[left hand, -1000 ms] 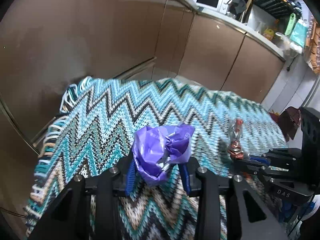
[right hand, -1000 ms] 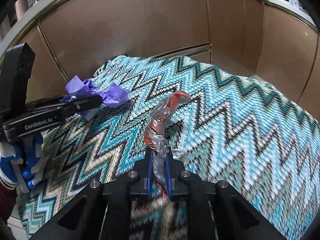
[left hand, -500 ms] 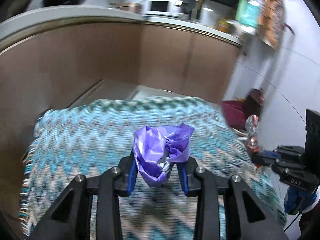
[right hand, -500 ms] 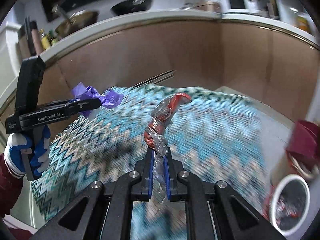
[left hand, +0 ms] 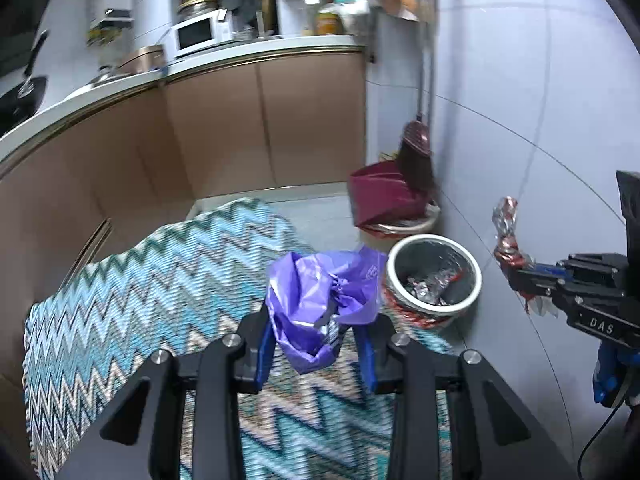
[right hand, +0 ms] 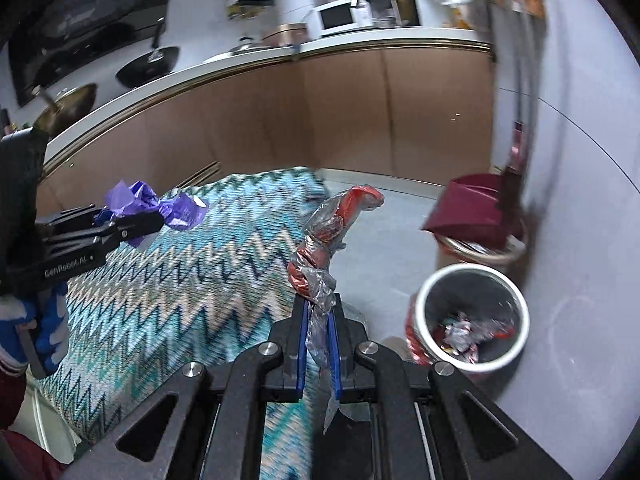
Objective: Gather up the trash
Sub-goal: 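Carry the purple wrapper and red plastic bag to the bin and release both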
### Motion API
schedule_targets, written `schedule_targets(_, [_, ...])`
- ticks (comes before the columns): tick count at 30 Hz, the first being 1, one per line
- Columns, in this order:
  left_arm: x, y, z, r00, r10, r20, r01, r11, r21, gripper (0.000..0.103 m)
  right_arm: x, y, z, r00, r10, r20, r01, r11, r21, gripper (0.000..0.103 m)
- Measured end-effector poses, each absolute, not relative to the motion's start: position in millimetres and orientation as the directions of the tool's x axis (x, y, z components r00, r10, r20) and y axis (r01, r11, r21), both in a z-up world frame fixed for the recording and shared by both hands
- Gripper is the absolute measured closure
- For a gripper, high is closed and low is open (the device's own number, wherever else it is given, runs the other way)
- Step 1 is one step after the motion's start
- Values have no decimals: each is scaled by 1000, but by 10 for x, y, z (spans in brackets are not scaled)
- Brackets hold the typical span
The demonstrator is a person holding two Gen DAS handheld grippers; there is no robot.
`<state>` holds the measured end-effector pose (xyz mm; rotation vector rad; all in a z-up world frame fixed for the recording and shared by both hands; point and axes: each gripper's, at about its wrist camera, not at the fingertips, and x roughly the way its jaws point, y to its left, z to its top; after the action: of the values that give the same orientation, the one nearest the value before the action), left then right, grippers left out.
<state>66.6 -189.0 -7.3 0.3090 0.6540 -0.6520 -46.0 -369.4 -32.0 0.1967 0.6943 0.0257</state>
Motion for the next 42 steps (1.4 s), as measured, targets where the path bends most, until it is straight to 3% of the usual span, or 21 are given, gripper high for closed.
schedule_targets(8, [552,-2440,-215,594,-448,-668,699,698,153,71,-486,-4038,-514,771,60,-634,123,963,240,94])
schedule_targets(28, [923,-3466,-826,499,-435,-749,799,565,205,71,-184,-4718,-1223,720,61,-691,245,910,336,94])
schedule_targets(42, [1642,-4577,-1426,214,-367,-905,863,506,-1,68,412,-5468,-1814,606,-19,-795,413,862,295,93])
